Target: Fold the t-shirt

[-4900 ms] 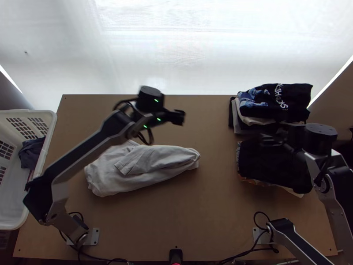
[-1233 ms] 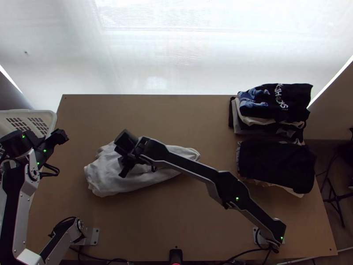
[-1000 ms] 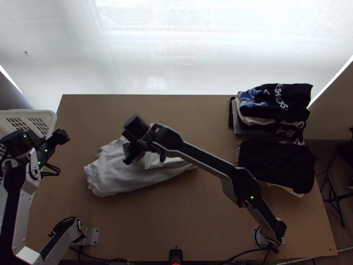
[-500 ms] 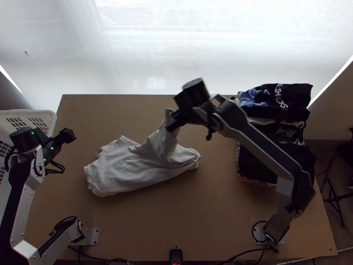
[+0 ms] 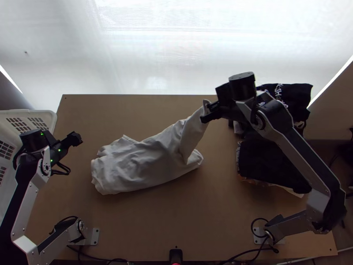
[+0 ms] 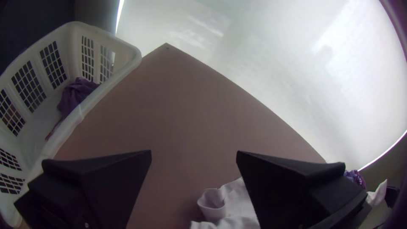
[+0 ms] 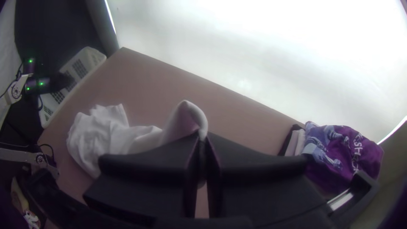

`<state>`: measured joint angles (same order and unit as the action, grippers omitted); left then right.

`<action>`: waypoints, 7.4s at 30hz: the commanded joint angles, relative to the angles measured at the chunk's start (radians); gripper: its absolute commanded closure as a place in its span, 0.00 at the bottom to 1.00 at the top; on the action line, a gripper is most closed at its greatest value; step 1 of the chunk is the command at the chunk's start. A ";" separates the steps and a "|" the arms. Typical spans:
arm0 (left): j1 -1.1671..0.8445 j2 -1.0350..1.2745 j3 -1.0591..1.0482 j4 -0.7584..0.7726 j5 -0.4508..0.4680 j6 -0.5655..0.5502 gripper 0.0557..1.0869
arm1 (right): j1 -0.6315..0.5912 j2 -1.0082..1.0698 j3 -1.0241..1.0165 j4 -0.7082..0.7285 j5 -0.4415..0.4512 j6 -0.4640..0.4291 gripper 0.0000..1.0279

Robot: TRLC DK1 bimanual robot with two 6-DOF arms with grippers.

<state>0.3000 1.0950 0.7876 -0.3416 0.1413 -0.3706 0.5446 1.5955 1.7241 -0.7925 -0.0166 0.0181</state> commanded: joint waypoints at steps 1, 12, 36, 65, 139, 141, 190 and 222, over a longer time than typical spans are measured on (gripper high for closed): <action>-0.006 0.002 -0.028 0.003 0.000 0.004 0.05 | -0.071 -0.055 -0.023 0.001 0.000 -0.004 0.97; -0.053 -0.001 -0.079 -0.007 -0.002 0.047 0.05 | -0.118 -0.143 -0.090 -0.067 0.000 0.005 0.97; -0.248 0.106 -0.085 -0.111 0.046 0.142 0.05 | -0.114 -0.178 -0.149 -0.063 -0.008 0.023 0.97; -0.297 0.353 0.180 -0.293 0.187 -0.024 0.17 | -0.095 -0.154 -0.167 -0.048 -0.009 0.026 0.97; 0.022 -0.116 0.938 -0.152 0.159 -0.407 0.96 | -0.337 -0.479 0.180 0.167 -0.056 0.083 0.97; 0.030 -0.116 0.989 -0.152 0.158 -0.404 0.96 | -0.337 -0.490 0.203 0.174 -0.056 0.097 0.97; 0.120 -0.409 1.148 -0.402 0.302 -0.367 0.96 | -0.285 -0.859 0.215 -0.086 -0.098 0.109 0.97; -0.078 -0.474 0.950 -0.794 0.374 -0.281 0.96 | -0.267 -0.766 0.262 -0.332 -0.098 0.143 0.97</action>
<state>0.2737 0.7208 2.0815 -1.0607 0.5236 -0.7662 0.2611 0.8722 2.2169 -1.0954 -0.1173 0.1436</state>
